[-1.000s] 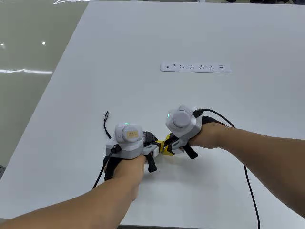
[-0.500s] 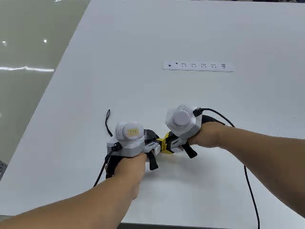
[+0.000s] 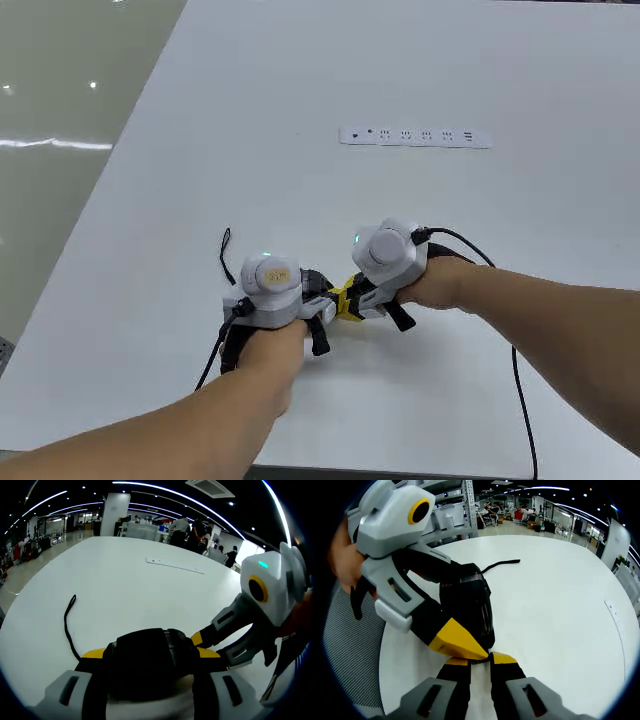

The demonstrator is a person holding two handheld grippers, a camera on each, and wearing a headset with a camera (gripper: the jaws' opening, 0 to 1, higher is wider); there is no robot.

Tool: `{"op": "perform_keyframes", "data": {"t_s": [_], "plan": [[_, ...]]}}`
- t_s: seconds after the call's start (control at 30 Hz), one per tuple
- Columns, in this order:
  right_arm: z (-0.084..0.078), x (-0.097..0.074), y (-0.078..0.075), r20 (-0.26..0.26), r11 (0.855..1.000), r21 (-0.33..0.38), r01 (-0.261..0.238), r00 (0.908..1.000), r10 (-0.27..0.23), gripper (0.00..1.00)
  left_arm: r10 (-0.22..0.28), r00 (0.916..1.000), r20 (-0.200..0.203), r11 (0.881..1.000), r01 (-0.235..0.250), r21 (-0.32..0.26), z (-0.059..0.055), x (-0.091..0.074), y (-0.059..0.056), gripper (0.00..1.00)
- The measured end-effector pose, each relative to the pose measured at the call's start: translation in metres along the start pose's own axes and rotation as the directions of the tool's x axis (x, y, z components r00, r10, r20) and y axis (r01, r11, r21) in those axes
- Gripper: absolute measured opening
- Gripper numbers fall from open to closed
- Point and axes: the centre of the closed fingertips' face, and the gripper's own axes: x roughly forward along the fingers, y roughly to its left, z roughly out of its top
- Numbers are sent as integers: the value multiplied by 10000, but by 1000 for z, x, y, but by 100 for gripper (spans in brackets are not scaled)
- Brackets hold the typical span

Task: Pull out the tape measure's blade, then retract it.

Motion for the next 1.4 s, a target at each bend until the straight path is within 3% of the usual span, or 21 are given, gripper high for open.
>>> {"op": "perform_keyframes", "data": {"t_s": [0.47,0.57,0.7,0.77,0.83,0.9,0.97,1.0,1.2,1.4], "plan": [[0,1,3,47,9999,-145,-83,10000,84,14,-71,10000,48,9999,71,136,0,-1,-1,65],[0,1,4,41,9987,-495,-99,9999,102,15,-68,10000,53,9999,68,123,-1,-1,-1,66],[-1,0,0,160,9985,-507,207,9997,-199,18,-99,10000,-11,9998,99,159,-1,-1,-1,66],[-2,-2,-5,195,9982,-332,500,9986,-494,28,-89,10000,3,9999,89,140,-1,-2,-1,66],[-2,-4,-5,310,9986,-50,521,9982,-520,47,-82,10000,12,9998,81,156,-1,-1,-1,66],[-3,-8,-5,411,9984,153,549,9976,-555,51,-97,10000,6,9998,97,155,-1,-1,-1,66],[-2,-10,3,688,9952,975,123,9975,-190,54,-107,9999,14,9998,107,177,-1,-1,-1,66],[-5,-11,1,608,9962,837,243,9977,-295,59,-115,9999,15,9998,115,187,-1,-1,-1,66],[-12,-14,5,537,9837,1765,352,9975,-454,100,-189,9998,-6,9995,189,250,-1,-2,-2,66],[-11,-15,3,575,9828,1747,592,9959,-702,100,-396,9992,-90,9983,399,413,-2,-2,-2,66]]}}
